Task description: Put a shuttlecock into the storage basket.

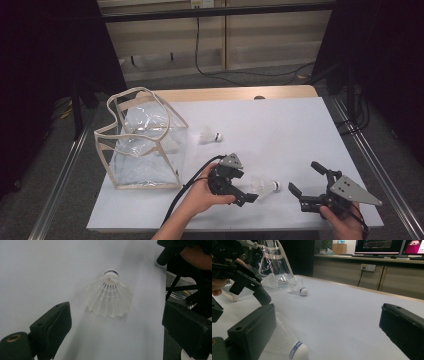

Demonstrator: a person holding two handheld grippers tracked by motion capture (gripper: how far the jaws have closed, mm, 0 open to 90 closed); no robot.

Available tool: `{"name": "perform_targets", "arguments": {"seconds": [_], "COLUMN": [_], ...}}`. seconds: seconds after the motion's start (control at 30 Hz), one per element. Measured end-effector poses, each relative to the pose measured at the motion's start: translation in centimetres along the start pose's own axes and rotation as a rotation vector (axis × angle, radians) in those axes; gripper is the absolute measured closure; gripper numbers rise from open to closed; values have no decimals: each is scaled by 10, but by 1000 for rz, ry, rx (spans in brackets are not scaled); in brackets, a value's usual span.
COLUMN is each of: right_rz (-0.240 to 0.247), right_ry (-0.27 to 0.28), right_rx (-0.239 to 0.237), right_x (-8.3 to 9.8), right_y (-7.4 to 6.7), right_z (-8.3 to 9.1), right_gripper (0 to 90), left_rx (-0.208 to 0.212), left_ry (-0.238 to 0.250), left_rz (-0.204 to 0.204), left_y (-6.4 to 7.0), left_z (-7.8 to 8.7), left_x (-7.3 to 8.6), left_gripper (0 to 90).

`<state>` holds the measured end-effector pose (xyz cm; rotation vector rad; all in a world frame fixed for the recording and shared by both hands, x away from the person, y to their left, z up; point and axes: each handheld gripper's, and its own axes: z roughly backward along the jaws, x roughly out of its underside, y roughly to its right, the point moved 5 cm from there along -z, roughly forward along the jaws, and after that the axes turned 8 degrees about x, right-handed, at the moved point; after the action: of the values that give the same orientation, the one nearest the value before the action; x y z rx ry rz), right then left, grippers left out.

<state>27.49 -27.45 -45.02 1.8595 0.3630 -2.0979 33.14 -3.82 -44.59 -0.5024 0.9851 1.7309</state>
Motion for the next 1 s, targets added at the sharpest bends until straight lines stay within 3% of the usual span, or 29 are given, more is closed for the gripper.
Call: {"name": "perform_targets", "arguments": {"seconds": [0.53, 0.63, 1.0], "right_rz": [-9, -10, -11], "right_ry": [0, 1, 2], "right_rx": [0, 2, 4], "right_x": [0, 0, 0], "right_y": [1, 1, 1], "right_z": [1, 1, 1], "right_gripper": [6, 6, 6], "left_rx": [6, -9, 10], "left_ry": [-10, -19, -17], "left_rz": [-5, -6, -12], "left_y": [2, 2, 4], "left_z": [-10, -12, -22], "left_x": [1, 1, -1], "left_gripper": [101, 102, 139]}}
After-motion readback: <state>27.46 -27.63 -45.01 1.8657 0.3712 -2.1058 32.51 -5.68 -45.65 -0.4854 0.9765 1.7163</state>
